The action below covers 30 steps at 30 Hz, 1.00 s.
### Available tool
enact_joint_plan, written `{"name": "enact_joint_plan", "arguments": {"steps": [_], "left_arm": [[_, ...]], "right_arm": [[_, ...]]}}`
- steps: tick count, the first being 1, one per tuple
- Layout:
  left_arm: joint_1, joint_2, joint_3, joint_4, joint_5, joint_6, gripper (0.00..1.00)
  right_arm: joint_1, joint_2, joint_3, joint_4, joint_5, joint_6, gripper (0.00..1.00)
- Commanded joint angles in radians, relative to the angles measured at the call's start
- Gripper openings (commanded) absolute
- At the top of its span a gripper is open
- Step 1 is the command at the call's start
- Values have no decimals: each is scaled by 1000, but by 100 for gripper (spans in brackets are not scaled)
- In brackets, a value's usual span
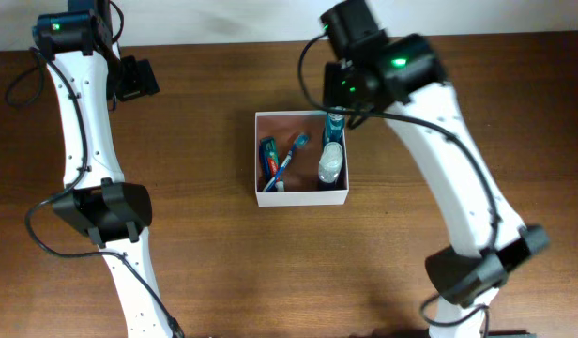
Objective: Pack container
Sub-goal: 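Open the right gripper and move it right toward the Dettol soap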
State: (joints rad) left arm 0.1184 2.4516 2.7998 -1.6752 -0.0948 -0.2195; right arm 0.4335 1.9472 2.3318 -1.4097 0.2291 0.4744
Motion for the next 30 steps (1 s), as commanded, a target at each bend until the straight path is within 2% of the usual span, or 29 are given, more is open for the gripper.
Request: {"name": "enact_joint_plan", "arguments": {"steps": [1, 8, 12, 15, 18, 25, 30], "left_arm": [[2, -38, 16, 2, -7, 12, 99], [2, -38, 16, 2, -7, 12, 99], [3, -38, 16, 2, -7, 12, 99], [2, -38, 16, 2, -8, 12, 99], [2, -38, 16, 2, -7, 12, 99], [4, -38, 16, 2, -7, 12, 100], [4, -38, 16, 2, -7, 12, 99]], "right_arm": [[-67, -64, 102, -63, 87, -19, 65], [-277, -120, 148, -279, 80, -78, 75], [-376, -145, 139, -289, -37, -140, 83], [-433, -156, 139, -289, -53, -187, 98], [-510, -168, 139, -289, -49, -257, 98], [-728, -162, 138, -289, -12, -265, 99], [-810, -161, 139, -284, -17, -278, 99]]}}
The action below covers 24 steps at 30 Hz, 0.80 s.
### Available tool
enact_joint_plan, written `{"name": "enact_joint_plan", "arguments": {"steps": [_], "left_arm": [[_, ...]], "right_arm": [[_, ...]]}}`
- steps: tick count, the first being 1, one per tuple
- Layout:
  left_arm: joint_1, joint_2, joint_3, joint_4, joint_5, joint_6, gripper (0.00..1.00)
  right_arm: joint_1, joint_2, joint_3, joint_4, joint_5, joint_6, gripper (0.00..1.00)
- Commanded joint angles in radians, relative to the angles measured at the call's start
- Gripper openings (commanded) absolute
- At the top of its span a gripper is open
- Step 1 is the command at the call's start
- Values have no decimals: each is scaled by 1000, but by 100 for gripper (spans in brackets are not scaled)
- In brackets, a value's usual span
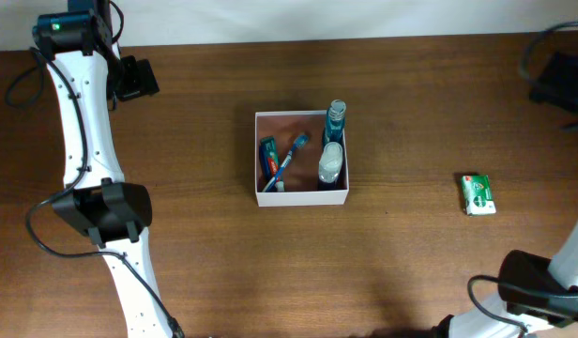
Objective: Pack container
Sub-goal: 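Open the right gripper and move it right toward the Dettol soap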
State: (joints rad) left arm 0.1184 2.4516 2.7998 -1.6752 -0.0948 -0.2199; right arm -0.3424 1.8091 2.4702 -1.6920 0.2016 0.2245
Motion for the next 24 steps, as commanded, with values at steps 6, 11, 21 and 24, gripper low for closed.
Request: {"name": "enact_joint_plan", "arguments": {"steps": [6, 11, 21, 24], "left_arm": [[4, -38, 16, 2, -7, 13, 100], [4, -38, 16, 2, -8, 13, 99], [4, -38, 16, 2, -7, 13, 100], [4, -38, 16, 2, -8, 13, 99]], "right_arm": [[-47, -19, -29, -6, -124, -341, 99], [-47, -11, -132, -3, -164, -531, 98], [-45, 0, -262, 40, -256, -556, 98], [-46, 0, -357, 63, -249, -605, 98]]}}
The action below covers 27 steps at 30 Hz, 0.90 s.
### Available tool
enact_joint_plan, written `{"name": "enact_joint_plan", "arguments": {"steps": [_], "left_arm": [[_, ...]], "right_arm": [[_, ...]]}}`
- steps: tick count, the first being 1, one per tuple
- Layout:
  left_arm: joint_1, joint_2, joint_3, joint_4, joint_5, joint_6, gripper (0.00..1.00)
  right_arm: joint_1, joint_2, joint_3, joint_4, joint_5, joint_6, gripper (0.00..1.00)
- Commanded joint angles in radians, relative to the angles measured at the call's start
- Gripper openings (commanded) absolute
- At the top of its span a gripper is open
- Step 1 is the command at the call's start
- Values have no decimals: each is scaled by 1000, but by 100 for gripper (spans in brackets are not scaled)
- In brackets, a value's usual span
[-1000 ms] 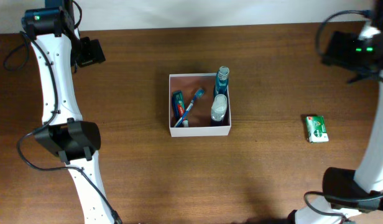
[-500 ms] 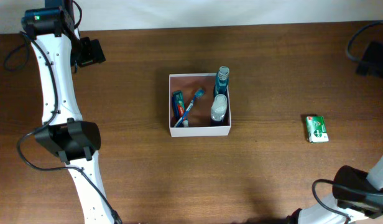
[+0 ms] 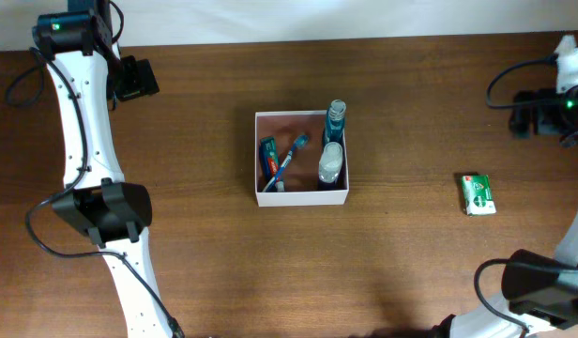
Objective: Pack container
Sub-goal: 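Open the right gripper and move it right toward the Dettol soap, then lower the right gripper over the green Dettol soap box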
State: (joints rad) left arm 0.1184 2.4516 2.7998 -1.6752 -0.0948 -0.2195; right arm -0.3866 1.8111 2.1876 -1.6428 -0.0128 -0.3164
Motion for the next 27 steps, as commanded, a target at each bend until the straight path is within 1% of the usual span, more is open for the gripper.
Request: {"name": "enact_joint_plan", "arguments": {"steps": [1, 8, 14, 20, 27], "left_arm": [[4, -38, 16, 2, -7, 12, 99], [4, -38, 16, 2, -8, 12, 100], [4, -38, 16, 2, -8, 12, 99], [4, -38, 16, 2, -8, 12, 99], [4, -38, 16, 2, -7, 12, 99]], "right_arm": [[-2, -2, -116, 32, -31, -69, 98], [-2, -2, -361, 100, -20, -72, 98], [-2, -2, -510, 144, 1, -72, 98], [-2, -2, -635, 324, 40, -73, 99], [-2, 12, -758, 462, 35, -69, 98]]}}
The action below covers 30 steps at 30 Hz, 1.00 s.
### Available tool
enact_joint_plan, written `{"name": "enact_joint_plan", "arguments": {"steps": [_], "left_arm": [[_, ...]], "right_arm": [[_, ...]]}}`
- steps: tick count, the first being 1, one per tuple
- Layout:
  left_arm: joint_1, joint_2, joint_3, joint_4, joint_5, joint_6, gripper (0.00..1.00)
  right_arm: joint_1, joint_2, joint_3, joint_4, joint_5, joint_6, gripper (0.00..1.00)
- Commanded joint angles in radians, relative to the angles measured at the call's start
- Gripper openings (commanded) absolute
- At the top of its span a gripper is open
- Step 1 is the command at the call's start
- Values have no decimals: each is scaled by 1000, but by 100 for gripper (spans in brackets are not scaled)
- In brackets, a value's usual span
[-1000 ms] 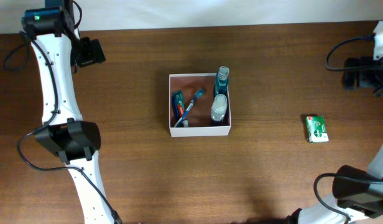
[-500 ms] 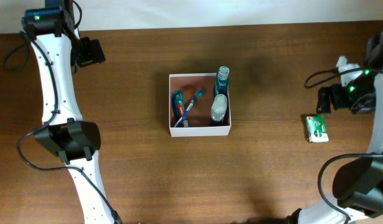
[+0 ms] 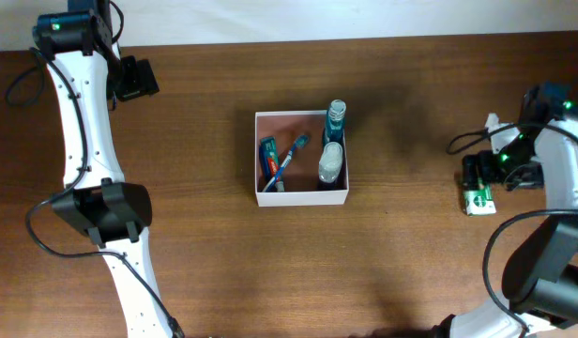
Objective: Pack container
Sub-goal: 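Lower the right gripper over the green Dettol soap box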
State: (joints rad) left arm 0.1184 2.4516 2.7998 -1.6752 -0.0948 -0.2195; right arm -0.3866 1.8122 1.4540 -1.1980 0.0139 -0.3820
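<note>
A white open box (image 3: 301,193) sits mid-table holding a toothpaste tube (image 3: 268,155), a blue toothbrush (image 3: 289,158) and a clear bottle (image 3: 330,163); a teal-capped bottle (image 3: 336,116) leans on its far right corner. A green and white packet (image 3: 478,200) lies on the table at the right. My right gripper (image 3: 477,176) hangs over the packet's upper end, covering part of it; its jaws are not clear to read. My left gripper (image 3: 137,78) stays far left at the back, away from everything.
The brown wooden table (image 3: 223,263) carries both arm bases at the front. The right arm's cables (image 3: 477,141) loop above the packet. A pale wall edge runs along the back.
My right gripper was at the far right edge, higher up; now it sits lower and further left, directly over the green packet. Box contents and left arm are unchanged.
My right arm first reached over the box's far right corner by the teal-capped bottle. Then it was gone to the far right, the bottle left leaning there and the green packet uncovered. It then showed at the right edge, and now is over the packet.
</note>
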Motion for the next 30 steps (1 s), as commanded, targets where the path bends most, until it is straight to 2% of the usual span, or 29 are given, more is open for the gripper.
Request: {"name": "enact_joint_plan", "arguments": {"steps": [1, 11, 21, 30], "left_arm": [[4, -38, 16, 2, -7, 12, 99], [4, -38, 16, 2, -8, 12, 99], [4, -38, 16, 2, -7, 12, 99], [4, -38, 16, 2, -7, 12, 100]], "right_arm": [[-2, 17, -36, 42, 5, -3, 98], [-2, 63, -51, 186, 5, -3, 99], [-27, 119, -51, 182, 4, -6, 98], [-93, 127, -51, 182, -85, -7, 98]]}}
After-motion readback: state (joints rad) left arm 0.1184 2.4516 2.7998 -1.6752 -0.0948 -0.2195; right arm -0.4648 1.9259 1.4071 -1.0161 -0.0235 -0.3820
